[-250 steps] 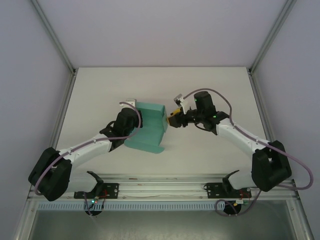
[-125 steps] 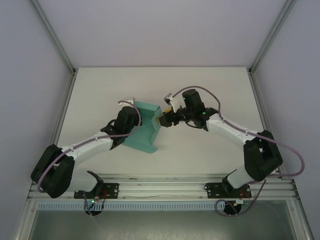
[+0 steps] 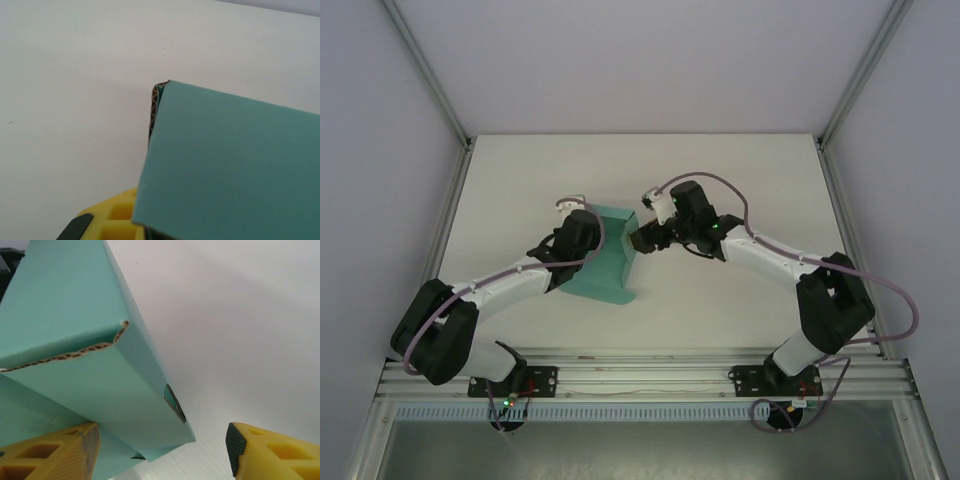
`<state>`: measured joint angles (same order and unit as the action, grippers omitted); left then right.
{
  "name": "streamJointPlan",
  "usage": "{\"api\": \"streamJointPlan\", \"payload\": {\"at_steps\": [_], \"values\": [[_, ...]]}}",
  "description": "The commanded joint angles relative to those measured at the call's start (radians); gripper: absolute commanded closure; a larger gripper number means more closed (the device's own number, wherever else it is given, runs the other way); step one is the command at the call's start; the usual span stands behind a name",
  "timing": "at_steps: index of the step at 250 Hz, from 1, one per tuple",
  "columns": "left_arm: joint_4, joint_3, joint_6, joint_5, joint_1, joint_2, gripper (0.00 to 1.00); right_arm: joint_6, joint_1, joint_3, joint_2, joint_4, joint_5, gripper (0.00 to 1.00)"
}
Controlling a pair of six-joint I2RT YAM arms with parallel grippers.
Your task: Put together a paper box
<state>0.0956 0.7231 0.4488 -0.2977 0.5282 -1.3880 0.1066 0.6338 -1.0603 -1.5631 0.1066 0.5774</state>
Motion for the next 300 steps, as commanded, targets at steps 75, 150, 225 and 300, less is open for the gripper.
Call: {"api": "streamJointPlan", "payload": {"at_steps": [75, 150, 225, 300], "values": [[0.079, -0.062, 0.192, 0.038, -0.073, 0.134, 1.00, -0.509, -0.005, 0.342, 0.355, -0.306, -0.201, 0.09], [0.100, -0.055, 0.213, 0.045, -0.074, 0.159, 1.00, -0.542, 0.006, 0.259, 0.243, -0.448, 0.054, 0.19], [0.126, -0.046, 0.242, 0.045, -0.075, 0.155, 1.00, -0.590, 0.015, 0.273, 0.175, -0.532, 0.081, 0.42], [0.258, -0.099, 0.271, 0.072, -0.082, 0.188, 1.00, -0.703, 0.012, 0.320, 0.214, -0.632, 0.100, 0.87]]}}
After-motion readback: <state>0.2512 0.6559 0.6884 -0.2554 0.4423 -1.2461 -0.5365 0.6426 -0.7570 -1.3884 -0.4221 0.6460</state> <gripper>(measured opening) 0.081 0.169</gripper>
